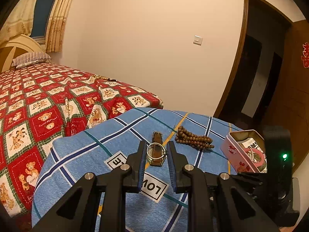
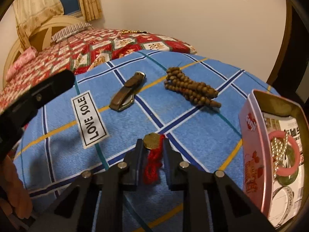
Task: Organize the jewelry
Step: 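Grasp the red-tassel coin charm with the right gripper while the left grasps the silver ring, then carry the charm and ring to the tin and open both grippers to drop them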
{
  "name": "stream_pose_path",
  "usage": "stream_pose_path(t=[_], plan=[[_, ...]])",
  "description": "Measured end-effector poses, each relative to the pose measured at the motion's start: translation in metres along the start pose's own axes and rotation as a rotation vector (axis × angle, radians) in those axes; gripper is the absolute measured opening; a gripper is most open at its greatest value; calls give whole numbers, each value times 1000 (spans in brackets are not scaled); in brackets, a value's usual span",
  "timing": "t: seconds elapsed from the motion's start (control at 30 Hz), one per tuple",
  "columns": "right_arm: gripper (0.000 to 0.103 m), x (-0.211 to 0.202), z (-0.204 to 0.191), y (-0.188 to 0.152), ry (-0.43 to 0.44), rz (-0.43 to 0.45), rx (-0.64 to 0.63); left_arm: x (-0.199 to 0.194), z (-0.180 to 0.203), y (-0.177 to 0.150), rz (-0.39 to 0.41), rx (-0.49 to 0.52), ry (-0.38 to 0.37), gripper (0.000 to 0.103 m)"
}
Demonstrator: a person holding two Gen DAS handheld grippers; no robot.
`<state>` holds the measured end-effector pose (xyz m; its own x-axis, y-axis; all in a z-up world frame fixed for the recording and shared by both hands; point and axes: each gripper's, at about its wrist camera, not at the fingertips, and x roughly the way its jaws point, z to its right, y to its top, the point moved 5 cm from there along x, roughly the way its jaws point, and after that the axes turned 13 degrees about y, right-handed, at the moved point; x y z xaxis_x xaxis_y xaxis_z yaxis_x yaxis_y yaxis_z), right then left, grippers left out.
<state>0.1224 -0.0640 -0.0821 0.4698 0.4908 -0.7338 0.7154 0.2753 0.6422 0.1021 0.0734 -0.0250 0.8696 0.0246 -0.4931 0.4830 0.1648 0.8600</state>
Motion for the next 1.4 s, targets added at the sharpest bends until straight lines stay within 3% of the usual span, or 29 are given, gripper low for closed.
stream_pose_path(t=[0.2,0.43,0.63,0.97,1.4], plan=[[22,-25,9,-1,77,112,64,1,-1,0,-6,0,0,21],[22,-51,-2,8,90,252,32,1,1,-1,-8,6,0,21],[22,-62,-10,13,46,324,-10,-1,4,-1,3,26,7,21],[22,-85,1,10,-31,413,24,-10,17,-1,49,87,33,21],[22,-113,15,2,-77,485,44,-20,46,-7,53,138,12,21]])
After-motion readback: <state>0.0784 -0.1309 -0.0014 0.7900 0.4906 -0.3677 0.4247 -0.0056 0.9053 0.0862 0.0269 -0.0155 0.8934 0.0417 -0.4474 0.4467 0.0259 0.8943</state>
